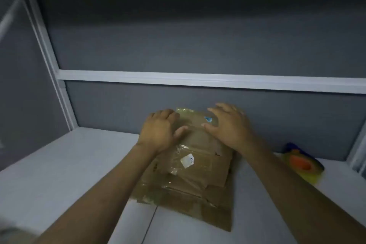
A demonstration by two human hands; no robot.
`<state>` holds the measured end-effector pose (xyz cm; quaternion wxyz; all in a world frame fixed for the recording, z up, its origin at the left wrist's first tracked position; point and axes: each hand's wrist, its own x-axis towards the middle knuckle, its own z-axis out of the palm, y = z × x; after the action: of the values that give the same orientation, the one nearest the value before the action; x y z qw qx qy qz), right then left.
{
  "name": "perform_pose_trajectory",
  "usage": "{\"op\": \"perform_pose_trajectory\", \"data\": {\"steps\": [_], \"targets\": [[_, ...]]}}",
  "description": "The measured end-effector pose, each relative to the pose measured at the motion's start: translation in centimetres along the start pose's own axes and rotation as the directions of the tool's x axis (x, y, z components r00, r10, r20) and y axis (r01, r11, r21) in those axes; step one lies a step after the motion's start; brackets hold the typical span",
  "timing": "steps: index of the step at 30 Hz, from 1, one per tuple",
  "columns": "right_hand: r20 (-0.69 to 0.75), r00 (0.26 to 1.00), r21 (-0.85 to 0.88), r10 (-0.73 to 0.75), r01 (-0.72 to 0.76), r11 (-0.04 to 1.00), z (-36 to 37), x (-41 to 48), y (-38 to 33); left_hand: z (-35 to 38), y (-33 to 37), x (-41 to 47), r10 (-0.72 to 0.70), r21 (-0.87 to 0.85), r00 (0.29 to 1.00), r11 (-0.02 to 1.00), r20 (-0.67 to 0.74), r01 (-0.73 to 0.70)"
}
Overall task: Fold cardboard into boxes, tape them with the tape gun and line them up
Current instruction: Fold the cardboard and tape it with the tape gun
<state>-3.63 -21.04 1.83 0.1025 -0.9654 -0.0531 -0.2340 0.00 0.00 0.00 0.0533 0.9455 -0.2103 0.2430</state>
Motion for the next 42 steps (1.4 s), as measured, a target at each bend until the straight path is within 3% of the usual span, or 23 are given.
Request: {"op": "perform_pose_trajectory", "data": {"steps": [7,12,15,19,23,29,33,38,40,42], "targets": [[0.095,0.992,0.042,0.084,-0.088,0.995,6.2,-1.8,-1.4,6.2,-3.6,-1.2,0.022,-0.255,1.000,0.967,0.007,-0.019],[0.164,0.965,0.028,0.206,-0.213,0.977,8.9,-3.5,-1.0,9.1,-3.8,-1.6,-0.073,-0.565,0.991,0.815,0.114,0.125],[0.123,0.962,0.049,0.244,-0.251,0.967,10.1,-3.8,-0.2,10.6,-3.7,-1.0,-0.128,-0.699,0.978,0.685,0.166,0.209],[0.140,0.949,0.105,0.282,-0.298,0.949,11.9,-3.9,-0.2,11.4,-3.6,0.1,-0.176,-0.700,0.941,0.632,0.289,0.333],[0.165,0.940,0.215,0.298,-0.330,0.919,14.2,-4.7,0.6,12.2,-3.7,1.3,-0.186,-0.654,0.924,0.660,0.333,0.369],[0.171,0.900,0.418,0.400,-0.434,0.798,16.5,-6.4,2.1,12.0,-2.1,1.6,-0.095,-0.750,0.912,0.540,0.398,0.383],[0.158,0.885,0.478,0.439,-0.457,0.750,16.8,-7.4,2.6,11.5,-1.2,2.2,-0.155,-0.786,0.908,0.459,0.389,0.415],[0.140,0.878,0.516,0.458,-0.460,0.723,16.2,-8.0,3.0,9.4,0.1,3.0,-0.056,-0.723,0.967,0.654,0.248,0.223],[0.147,0.886,0.517,0.439,-0.447,0.730,15.7,-7.9,3.2,8.7,1.0,3.1,-0.010,-0.737,0.984,0.661,0.179,0.141],[0.140,0.891,0.552,0.432,-0.433,0.713,14.9,-7.6,3.5,8.0,1.9,3.2,0.013,-0.790,0.988,0.602,0.153,0.114]]}}
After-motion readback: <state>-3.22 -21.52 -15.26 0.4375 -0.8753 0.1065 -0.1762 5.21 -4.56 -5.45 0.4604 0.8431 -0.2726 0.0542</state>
